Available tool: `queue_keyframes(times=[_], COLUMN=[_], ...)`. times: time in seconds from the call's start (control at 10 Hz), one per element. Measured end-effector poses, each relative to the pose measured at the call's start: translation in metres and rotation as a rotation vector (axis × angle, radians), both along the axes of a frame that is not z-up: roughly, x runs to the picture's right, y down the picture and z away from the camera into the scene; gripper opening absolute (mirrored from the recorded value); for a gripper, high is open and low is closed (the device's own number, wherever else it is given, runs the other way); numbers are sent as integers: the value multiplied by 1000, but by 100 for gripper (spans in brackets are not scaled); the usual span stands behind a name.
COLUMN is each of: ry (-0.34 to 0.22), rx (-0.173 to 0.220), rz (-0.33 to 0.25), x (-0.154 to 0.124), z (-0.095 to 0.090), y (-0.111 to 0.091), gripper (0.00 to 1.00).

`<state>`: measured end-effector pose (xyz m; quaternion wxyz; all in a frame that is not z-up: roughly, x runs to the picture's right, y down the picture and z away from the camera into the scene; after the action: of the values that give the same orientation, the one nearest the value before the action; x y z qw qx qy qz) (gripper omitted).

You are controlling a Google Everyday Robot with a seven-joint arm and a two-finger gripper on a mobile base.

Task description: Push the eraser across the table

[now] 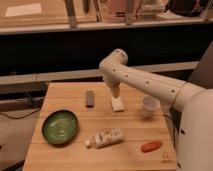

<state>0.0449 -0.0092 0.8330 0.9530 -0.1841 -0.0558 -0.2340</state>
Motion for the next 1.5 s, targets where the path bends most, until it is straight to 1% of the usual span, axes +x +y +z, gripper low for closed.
queue_keyframes(times=[0.3, 1.5], ry=[-5, -4], rx=[6, 6], rz=[-11, -9], x=[-8, -8], z=[5, 5], y=[-1, 0], gripper=[80, 80])
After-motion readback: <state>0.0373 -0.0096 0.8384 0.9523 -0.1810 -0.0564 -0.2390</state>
